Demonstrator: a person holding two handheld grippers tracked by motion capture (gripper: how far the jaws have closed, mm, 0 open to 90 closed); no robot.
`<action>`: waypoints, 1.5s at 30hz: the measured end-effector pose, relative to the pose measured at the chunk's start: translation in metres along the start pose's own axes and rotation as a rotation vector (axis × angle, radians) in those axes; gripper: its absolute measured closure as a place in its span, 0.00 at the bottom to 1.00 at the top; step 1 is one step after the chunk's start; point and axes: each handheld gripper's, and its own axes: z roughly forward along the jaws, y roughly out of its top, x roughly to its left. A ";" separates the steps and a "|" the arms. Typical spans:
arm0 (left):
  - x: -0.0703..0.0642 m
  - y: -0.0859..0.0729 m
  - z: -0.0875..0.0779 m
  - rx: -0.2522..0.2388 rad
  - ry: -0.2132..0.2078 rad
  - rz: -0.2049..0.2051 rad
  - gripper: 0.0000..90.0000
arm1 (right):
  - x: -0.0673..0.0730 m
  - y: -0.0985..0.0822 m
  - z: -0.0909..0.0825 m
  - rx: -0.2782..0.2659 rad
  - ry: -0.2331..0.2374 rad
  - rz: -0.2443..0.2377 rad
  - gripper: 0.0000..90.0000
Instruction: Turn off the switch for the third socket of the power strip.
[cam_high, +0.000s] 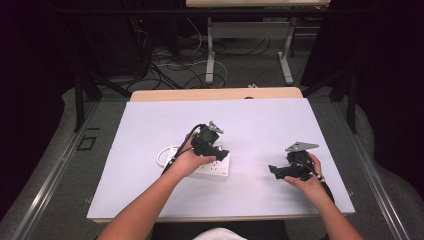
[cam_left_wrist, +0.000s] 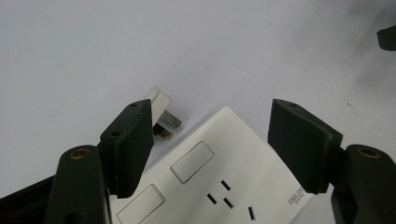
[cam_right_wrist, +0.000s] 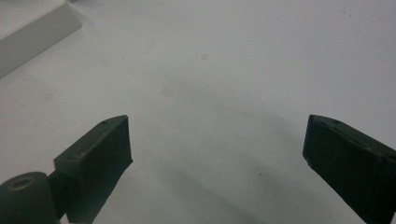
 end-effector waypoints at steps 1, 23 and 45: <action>0.000 0.000 0.000 -0.003 0.002 -0.003 0.34 | 0.000 0.000 0.000 0.002 0.000 0.003 0.08; 0.010 -0.007 -0.016 0.009 -0.009 -0.063 0.11 | 0.001 0.000 0.000 0.002 0.000 0.001 0.08; 0.030 -0.033 -0.050 -0.050 0.029 -0.139 0.01 | 0.001 0.000 0.000 0.003 -0.003 0.005 0.08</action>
